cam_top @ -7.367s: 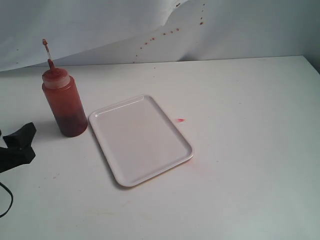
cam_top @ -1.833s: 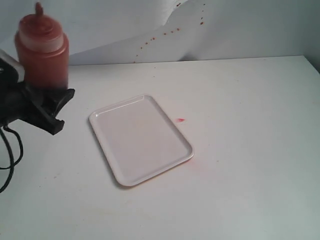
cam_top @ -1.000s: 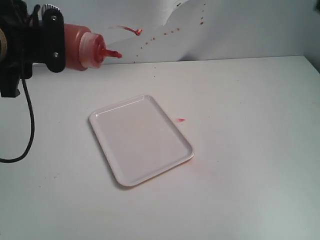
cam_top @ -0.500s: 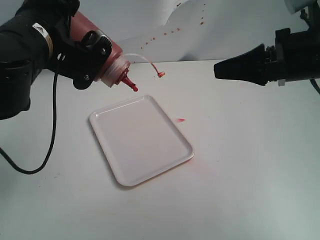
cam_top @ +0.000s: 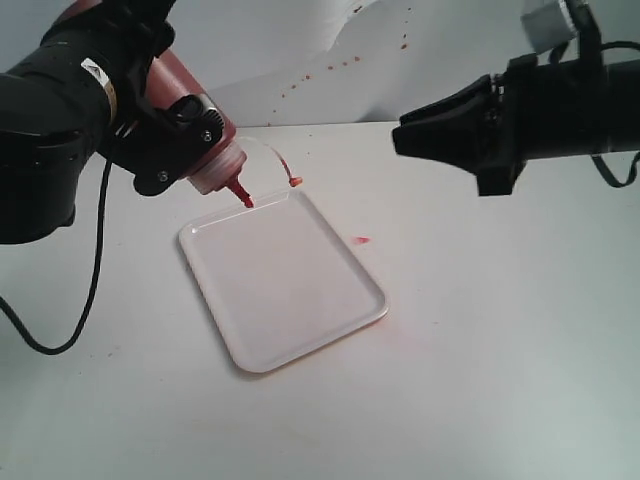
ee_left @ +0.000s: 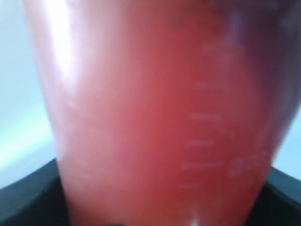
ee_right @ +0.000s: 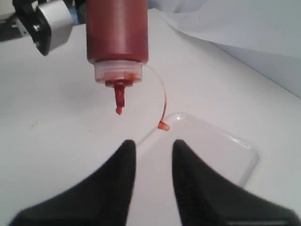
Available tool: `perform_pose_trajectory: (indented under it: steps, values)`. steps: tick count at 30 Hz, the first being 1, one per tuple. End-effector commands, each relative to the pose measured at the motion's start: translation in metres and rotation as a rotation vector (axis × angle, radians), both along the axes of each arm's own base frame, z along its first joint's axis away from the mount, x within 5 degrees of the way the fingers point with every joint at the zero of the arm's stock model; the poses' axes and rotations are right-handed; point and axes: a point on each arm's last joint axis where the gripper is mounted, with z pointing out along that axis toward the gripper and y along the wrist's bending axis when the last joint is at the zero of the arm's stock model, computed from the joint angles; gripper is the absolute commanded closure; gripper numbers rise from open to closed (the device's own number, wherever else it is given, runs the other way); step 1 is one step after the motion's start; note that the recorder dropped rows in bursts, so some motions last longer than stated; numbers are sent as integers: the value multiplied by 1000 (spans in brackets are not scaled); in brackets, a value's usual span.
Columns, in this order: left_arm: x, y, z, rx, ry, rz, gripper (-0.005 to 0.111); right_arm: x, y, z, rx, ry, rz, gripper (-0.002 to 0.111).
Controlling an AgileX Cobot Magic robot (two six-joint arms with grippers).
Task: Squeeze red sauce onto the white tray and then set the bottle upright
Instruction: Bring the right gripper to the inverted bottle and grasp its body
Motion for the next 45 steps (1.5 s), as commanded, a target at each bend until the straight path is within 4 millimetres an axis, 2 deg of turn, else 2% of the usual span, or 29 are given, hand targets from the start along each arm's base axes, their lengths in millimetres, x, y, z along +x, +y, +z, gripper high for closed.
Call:
perform_pose_trajectory:
  steps: [1,4,6,13,21,27,34,45]
  values:
    - [0,-1,9,17,-36,-12,107,1,25,-7,-158,-98,-30,38]
    - [0,-3,8,14,-31,-25,107,-2,44,-9,-200,-135,-50,16]
    - [0,-3,8,12,-27,-33,107,-4,53,-9,-214,-152,-57,13]
    - [0,-3,8,75,-19,-45,107,-7,70,-10,-258,-200,-92,13]
    - [0,-3,8,92,-17,-48,107,-6,72,-4,-148,-133,-153,13]
    - [0,-3,8,110,-13,-54,107,-6,73,-4,-140,-139,-146,13]
    - [0,-7,6,125,6,-103,107,2,84,-26,-103,-124,-69,13]
    - [-2,-15,4,113,23,-162,107,13,105,-39,50,-88,76,13]
